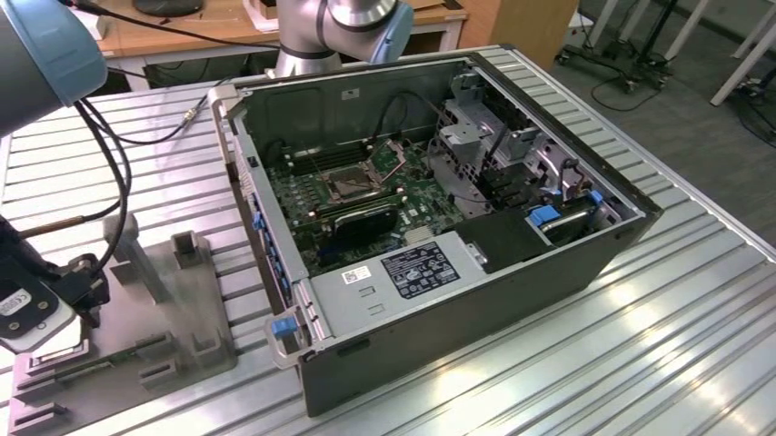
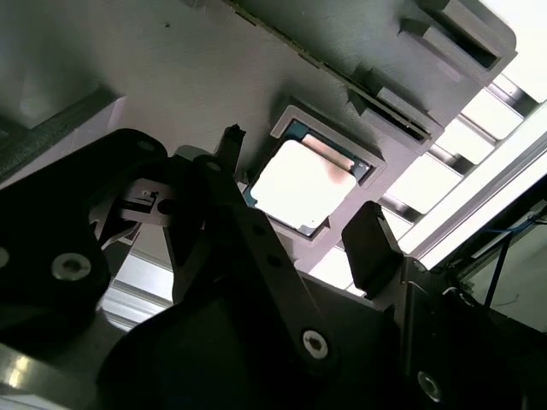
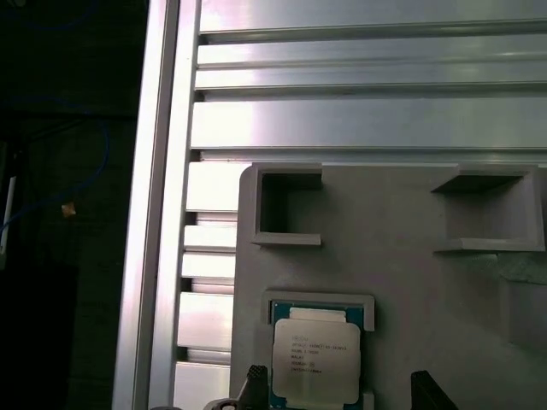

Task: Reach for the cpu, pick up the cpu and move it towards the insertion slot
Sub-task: 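Pick up the cpu and move it towards the insertion slot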

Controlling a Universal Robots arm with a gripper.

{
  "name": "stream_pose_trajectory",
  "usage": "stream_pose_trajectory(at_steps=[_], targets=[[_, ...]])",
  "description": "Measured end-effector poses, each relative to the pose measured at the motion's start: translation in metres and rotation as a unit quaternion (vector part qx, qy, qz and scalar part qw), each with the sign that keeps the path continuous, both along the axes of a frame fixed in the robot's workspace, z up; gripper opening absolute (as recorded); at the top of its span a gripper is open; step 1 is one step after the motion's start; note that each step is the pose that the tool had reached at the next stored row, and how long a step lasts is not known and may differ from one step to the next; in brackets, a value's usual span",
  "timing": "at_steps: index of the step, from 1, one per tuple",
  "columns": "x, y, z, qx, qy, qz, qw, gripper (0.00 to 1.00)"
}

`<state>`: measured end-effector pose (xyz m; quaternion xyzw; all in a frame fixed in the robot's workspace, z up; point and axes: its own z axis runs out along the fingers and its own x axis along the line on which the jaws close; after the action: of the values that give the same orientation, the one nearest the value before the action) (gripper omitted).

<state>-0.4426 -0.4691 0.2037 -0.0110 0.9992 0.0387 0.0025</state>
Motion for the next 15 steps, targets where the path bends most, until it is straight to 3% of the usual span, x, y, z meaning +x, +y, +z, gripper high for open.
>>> stream_pose_trajectory(at_steps=[3,7,15], targets=[[-0.0004,0.0,-0.0008,0.0001,0.0015,0.0,1.0,0.74],[-0.0011,0.0001,-0.0017,0.0,0.0081,0.0,0.99997,0.74],[-0.002,0.0002,-0.0046,0.0,0.0095,0.0,0.99995,0.74]])
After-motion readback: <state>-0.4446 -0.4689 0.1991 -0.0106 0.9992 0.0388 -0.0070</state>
